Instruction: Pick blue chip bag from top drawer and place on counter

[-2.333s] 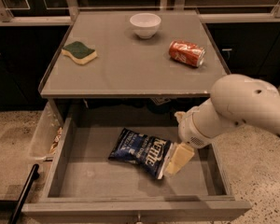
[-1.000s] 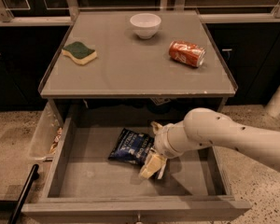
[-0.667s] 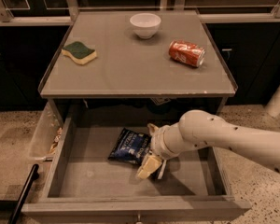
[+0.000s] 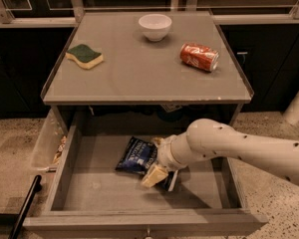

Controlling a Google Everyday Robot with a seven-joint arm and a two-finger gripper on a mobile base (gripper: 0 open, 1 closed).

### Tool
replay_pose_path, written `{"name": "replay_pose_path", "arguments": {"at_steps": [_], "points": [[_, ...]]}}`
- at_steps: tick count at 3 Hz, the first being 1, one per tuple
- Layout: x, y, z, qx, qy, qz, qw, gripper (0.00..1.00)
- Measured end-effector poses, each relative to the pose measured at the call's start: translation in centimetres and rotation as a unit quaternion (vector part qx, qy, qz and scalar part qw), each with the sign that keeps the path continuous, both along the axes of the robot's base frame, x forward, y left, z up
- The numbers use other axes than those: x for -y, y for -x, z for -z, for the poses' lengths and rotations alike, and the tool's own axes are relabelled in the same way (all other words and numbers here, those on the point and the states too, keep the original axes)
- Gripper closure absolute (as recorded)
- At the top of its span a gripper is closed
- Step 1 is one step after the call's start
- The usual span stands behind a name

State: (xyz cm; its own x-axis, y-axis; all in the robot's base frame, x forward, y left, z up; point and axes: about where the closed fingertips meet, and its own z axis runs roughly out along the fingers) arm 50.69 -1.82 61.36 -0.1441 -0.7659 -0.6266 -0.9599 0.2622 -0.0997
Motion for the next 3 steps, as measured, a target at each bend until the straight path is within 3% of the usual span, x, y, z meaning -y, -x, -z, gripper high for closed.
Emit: {"name": "replay_pose_path", "arguments": {"at_steps": [3], "points": [[-0.01, 0.01, 0.00, 0.000, 0.000, 0.000, 1.0000, 0.88]]}}
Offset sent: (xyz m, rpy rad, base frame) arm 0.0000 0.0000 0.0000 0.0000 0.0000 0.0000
